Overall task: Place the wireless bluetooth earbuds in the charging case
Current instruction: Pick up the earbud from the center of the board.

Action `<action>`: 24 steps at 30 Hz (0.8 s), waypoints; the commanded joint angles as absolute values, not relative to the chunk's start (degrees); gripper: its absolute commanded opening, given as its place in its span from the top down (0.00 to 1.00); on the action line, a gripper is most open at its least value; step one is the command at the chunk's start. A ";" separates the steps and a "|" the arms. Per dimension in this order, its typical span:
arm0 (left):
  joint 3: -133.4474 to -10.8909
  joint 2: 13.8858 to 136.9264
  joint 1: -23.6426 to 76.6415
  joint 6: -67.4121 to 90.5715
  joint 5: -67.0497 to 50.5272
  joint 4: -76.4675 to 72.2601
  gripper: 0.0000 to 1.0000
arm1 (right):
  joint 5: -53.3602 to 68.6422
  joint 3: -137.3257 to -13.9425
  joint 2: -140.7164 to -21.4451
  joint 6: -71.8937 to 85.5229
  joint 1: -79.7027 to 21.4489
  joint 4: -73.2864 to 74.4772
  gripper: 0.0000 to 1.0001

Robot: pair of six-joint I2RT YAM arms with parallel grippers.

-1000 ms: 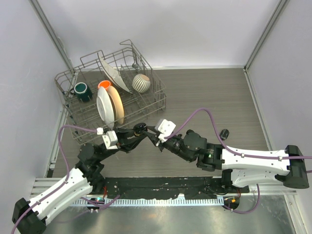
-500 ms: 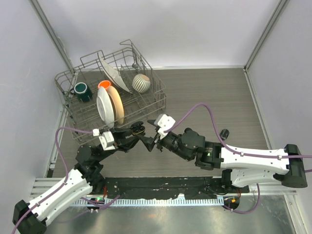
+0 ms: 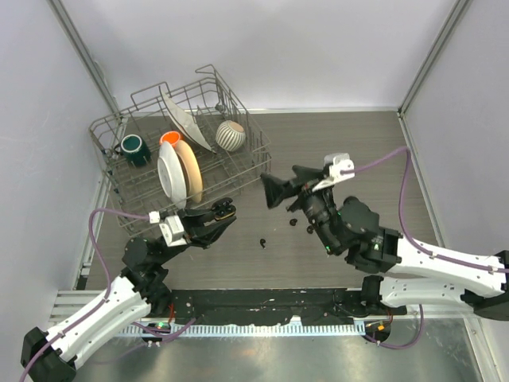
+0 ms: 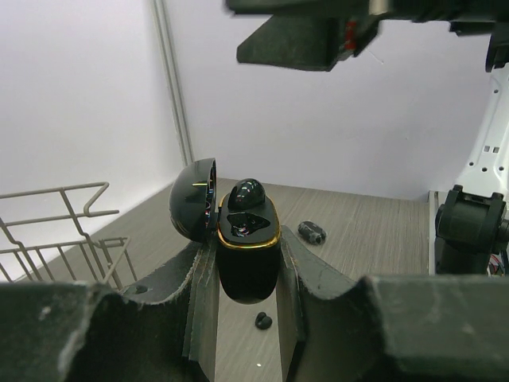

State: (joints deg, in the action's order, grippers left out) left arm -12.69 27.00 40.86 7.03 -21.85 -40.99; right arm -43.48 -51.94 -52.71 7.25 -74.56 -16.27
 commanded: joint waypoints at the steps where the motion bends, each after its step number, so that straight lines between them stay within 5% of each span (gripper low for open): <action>1: -12.74 26.46 40.78 6.15 -22.06 -44.91 1.00 | -56.35 -60.10 -56.07 27.73 -66.64 11.99 0.06; 6: -12.57 25.40 40.69 5.98 -22.24 -45.09 1.00 | -31.79 -56.79 -55.46 41.11 -55.47 21.00 0.14; 24: -13.45 21.71 40.78 4.13 -19.34 -39.82 1.00 | -11.87 -55.37 -79.53 48.34 -54.67 25.14 0.33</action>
